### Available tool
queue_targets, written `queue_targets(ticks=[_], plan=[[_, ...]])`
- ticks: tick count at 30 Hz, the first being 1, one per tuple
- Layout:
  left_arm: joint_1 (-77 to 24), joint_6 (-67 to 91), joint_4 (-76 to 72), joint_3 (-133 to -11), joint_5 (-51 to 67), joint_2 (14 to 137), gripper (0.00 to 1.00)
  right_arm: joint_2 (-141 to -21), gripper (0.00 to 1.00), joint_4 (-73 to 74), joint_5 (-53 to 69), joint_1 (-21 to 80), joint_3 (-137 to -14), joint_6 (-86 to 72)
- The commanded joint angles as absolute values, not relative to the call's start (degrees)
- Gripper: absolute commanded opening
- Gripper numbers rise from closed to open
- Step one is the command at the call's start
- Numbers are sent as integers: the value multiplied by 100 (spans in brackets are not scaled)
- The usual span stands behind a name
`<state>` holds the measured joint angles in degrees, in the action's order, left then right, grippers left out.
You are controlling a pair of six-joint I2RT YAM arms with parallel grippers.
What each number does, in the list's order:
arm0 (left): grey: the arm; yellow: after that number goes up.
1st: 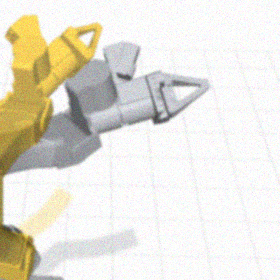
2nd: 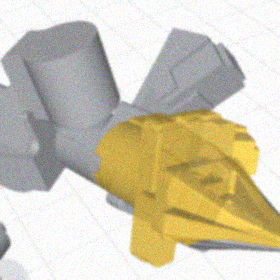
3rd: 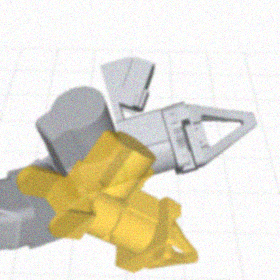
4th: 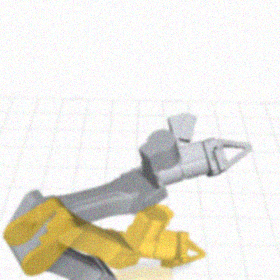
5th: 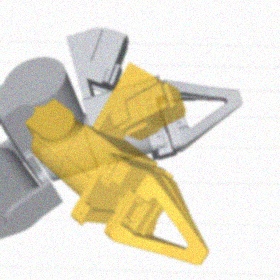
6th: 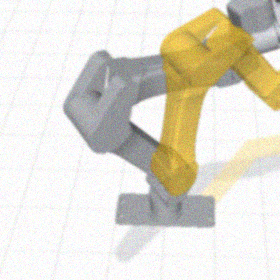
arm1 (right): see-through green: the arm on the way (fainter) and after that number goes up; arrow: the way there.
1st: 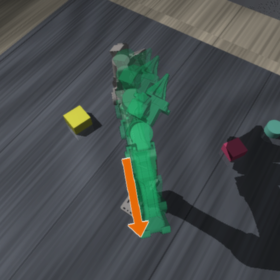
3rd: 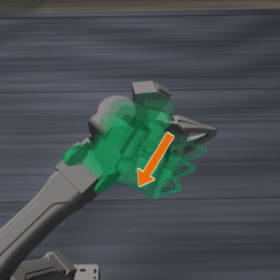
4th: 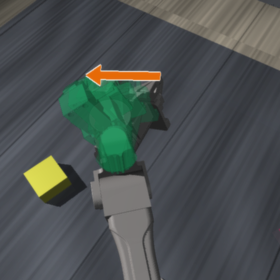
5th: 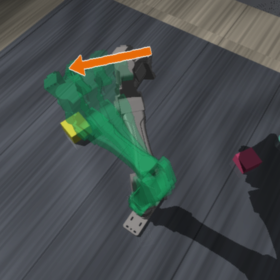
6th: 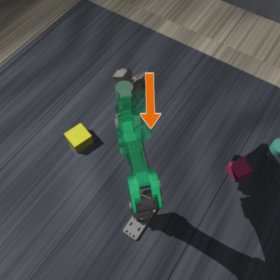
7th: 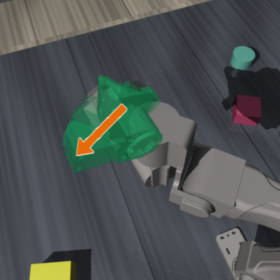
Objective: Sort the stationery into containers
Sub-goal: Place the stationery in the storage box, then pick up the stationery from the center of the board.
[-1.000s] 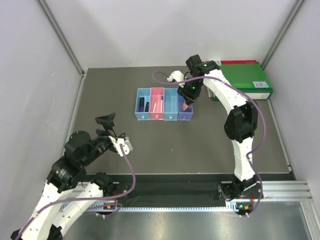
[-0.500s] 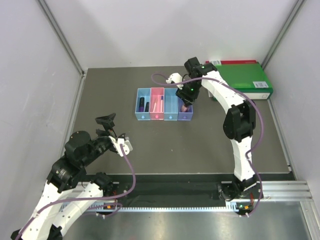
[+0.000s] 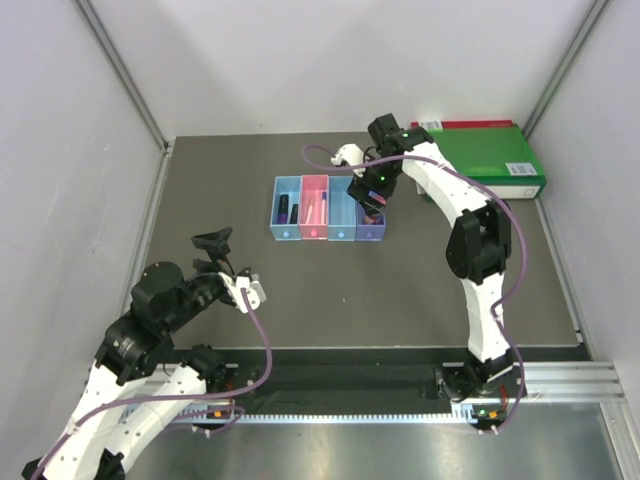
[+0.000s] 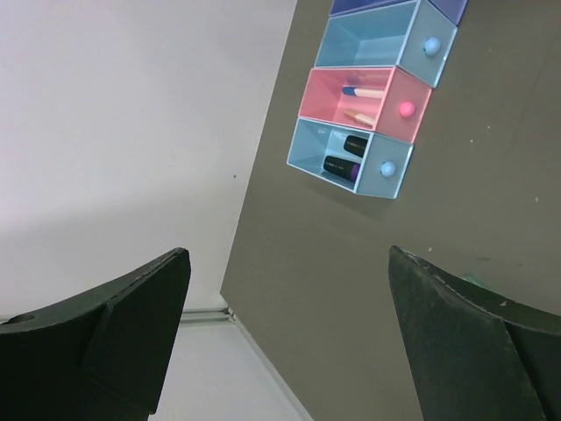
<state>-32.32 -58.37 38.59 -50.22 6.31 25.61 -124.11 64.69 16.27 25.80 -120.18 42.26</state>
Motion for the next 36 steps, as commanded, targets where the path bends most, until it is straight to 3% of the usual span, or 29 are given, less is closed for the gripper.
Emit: queue_targets(ticks=[1,7,20,25,28,32,36], plan=[[-3252,-5739,3762,-4808,580,2470,99,-11630,84,5907,1574,2628,-12120,3939],[-3243,-5546,3831,-4448,764,2539,99,-10392,100,4450,1143,2628,-11286,3464],[-3217,-4342,3983,-3895,431,3990,99,-8878,100,4104,545,2610,-10293,2558],[-2892,-4561,3376,-3122,571,4034,91,-8421,100,4166,519,2610,-10020,2628],[-2322,-4544,2928,-3006,834,4367,86,-8280,100,4254,422,2610,-9897,2698],[-839,-4535,2971,-3488,2054,5184,84,-8174,100,4333,369,2610,-9721,2690],[-256,-4780,2979,-3875,2590,5887,83,-8165,99,4350,404,2610,-9668,2558]])
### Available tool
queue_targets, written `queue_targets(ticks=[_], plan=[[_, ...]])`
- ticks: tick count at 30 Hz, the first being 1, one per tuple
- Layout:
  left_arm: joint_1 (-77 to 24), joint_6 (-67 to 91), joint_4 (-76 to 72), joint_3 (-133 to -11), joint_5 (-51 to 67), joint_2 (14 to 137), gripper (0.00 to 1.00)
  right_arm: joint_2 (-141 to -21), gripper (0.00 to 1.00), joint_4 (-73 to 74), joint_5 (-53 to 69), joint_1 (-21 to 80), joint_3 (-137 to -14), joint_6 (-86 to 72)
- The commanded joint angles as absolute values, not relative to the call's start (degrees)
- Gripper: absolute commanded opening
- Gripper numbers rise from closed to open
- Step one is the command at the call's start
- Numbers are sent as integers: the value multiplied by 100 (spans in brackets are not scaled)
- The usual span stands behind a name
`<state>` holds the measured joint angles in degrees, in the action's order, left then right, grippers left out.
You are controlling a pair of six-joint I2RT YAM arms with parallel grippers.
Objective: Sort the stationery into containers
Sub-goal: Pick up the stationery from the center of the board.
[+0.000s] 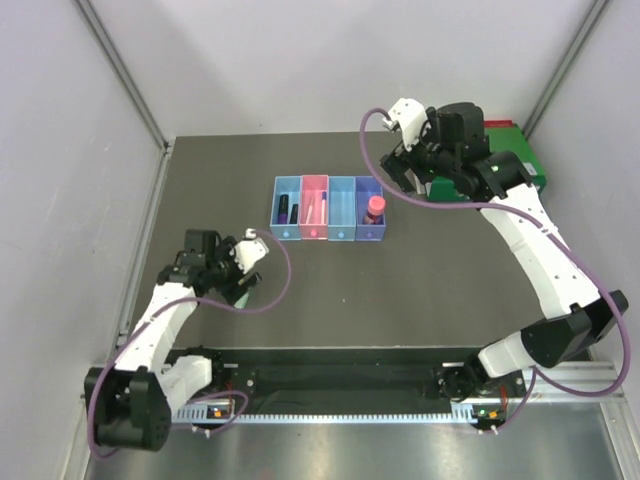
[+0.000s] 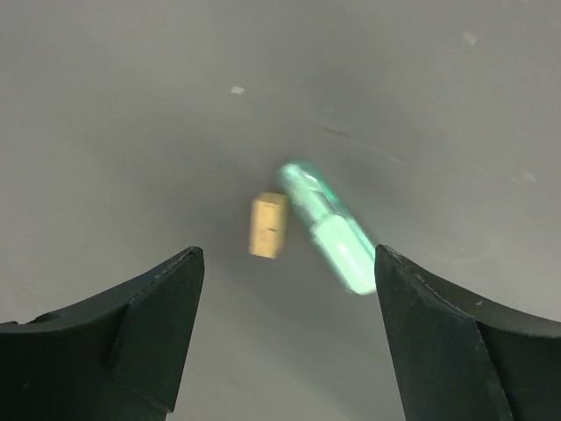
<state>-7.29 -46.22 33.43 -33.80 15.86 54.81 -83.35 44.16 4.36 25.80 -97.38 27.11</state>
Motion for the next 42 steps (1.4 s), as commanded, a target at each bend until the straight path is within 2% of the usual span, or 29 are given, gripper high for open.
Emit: queue_targets(ticks=[1,3,9,21,27,38,42], plan=[[-168,-4842,3049,-4006,2697,5993,83,-8174,100,4342,404,2610,-9668,2532],[-35,-5122,3225,-4157,2995,6326,83,-8174,100,4324,404,2602,-9659,2505],[290,-5659,3568,-4421,3322,7048,74,-8148,100,4350,343,2610,-9642,2505],[351,-6416,3647,-3990,3138,7049,64,-8121,100,4272,255,2602,-9545,2487],[369,-6557,3472,-3902,2980,7207,63,-8112,100,4298,255,2602,-9562,2487],[466,-6926,3349,-3903,2733,7673,52,-8016,100,4333,290,2610,-9475,2470],[466,-6987,3296,-3832,2707,7761,43,-8016,100,4324,325,2602,-9483,2443]])
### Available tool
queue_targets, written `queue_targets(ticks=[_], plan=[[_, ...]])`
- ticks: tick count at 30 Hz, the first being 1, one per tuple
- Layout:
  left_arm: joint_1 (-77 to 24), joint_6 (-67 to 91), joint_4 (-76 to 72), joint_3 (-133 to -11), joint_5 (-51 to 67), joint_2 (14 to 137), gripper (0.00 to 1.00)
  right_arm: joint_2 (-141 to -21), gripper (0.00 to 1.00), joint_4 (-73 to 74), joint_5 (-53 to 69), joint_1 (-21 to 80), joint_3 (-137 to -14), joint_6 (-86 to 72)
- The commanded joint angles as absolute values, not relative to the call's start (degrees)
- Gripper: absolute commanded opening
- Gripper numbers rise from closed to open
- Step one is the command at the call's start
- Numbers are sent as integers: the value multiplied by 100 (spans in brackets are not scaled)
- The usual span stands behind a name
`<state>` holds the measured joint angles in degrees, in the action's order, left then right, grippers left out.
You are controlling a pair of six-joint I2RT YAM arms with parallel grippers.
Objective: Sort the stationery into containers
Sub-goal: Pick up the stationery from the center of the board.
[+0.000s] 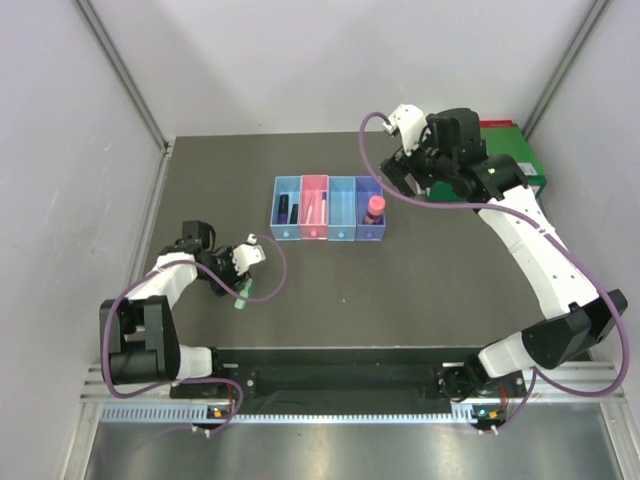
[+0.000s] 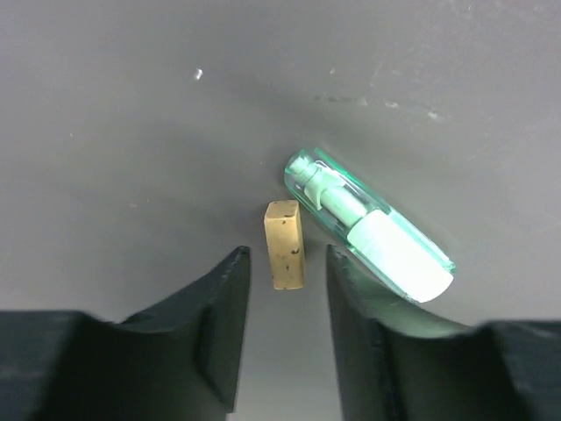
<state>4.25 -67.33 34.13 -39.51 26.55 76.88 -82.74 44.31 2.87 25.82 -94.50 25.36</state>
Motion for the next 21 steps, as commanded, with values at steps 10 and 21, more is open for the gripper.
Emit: queue_targets(ticks=[10,21], plan=[[466,-6812,3295,-3876,2760,7796,0,-8025,100,4307,352,2619,-9483,2435],[440,-5714,3666,-5571,3909,6847,0,-8024,100,4227,499,2610,-9123,2259]])
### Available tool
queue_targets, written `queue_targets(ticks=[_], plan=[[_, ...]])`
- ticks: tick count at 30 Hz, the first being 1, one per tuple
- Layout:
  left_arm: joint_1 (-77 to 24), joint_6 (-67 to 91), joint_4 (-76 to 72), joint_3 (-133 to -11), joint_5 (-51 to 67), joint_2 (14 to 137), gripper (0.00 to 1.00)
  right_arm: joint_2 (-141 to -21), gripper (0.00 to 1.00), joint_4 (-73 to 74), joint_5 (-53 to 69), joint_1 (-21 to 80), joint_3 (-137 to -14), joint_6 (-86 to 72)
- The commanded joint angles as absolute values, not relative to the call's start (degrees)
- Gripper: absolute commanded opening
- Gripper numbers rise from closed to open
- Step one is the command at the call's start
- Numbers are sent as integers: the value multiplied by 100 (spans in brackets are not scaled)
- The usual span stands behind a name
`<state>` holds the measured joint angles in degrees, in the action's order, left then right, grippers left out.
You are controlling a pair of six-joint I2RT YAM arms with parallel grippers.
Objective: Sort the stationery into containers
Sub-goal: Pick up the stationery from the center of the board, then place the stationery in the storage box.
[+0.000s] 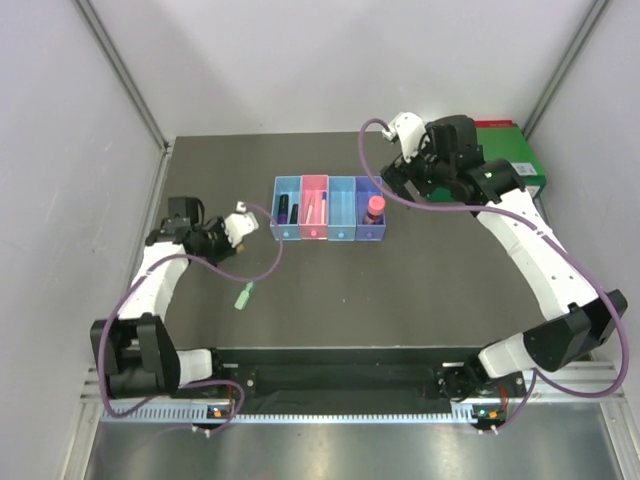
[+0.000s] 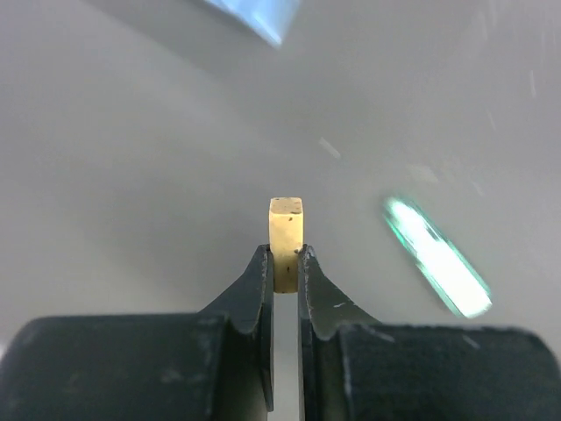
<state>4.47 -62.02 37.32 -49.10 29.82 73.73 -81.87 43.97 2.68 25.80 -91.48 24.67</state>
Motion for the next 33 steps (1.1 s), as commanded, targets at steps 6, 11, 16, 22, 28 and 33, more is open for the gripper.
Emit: queue_targets(ticks=[6,11,16,22,28,33], plan=[[-365,-4993,3130,-6020,3938,6355,0,-8174,100,4386,1403,2610,-9456,1987],[-1422,-4641,2454,-5985,3254,6223,0,-8402,100,4614,2801,2593,-9791,1609],[-2214,-3983,1671,-6213,2795,6565,0,-8700,98,4570,3989,2593,-9958,1205],[-2697,-3665,1398,-6802,2462,6961,0,-8991,96,4474,4728,2610,-10090,862],[-3602,-3964,1248,-6846,2005,6864,0,-9184,95,4027,5299,2619,-9985,125],[-4280,-3973,1389,-6970,1697,6855,0,-9281,93,3920,5581,2619,-10107,26]])
